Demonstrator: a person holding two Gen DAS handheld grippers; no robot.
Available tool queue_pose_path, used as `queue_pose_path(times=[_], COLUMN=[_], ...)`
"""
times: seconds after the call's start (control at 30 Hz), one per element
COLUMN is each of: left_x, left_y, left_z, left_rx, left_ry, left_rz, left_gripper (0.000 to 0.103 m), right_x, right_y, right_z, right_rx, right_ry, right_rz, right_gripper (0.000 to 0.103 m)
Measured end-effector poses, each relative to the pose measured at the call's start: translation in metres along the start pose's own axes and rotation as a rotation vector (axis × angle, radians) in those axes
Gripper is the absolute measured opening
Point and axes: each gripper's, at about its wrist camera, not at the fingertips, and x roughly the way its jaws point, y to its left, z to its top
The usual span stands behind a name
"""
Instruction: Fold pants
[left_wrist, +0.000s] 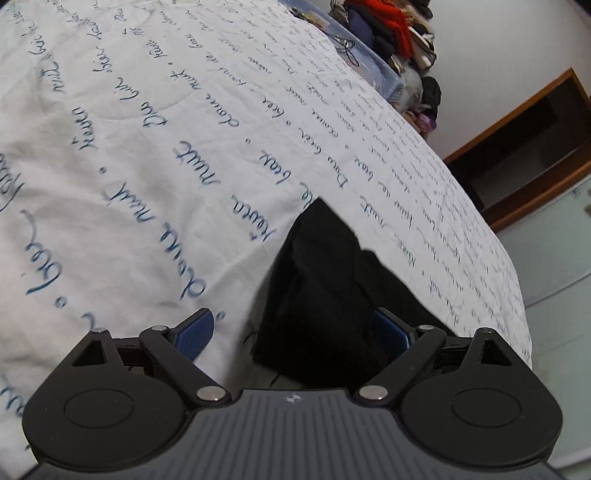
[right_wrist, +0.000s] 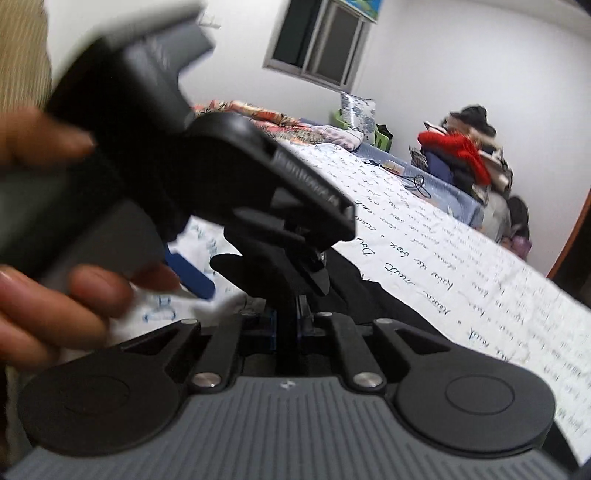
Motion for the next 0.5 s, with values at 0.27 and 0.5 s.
queue_pose_path(times=[0.27,0.5], left_x=[0.005,-0.001], left_y=[-0.002,-0.007], left_z=[0.008,0.004], left_rx=[-0.021,0.035], left_ry=[-0.009,-0.065], left_rz=[-0.081,-0.098], left_gripper=[0.029,0.016], right_x=[-0.007,-0.015], right_y=[-0.013,0.002], right_z=[0.003,-0.01], right_rx=[0.085,-0.025], right_ry=[-0.006,0.023], right_rz=[0.027,-0.014], right_gripper=[0.009,0.024])
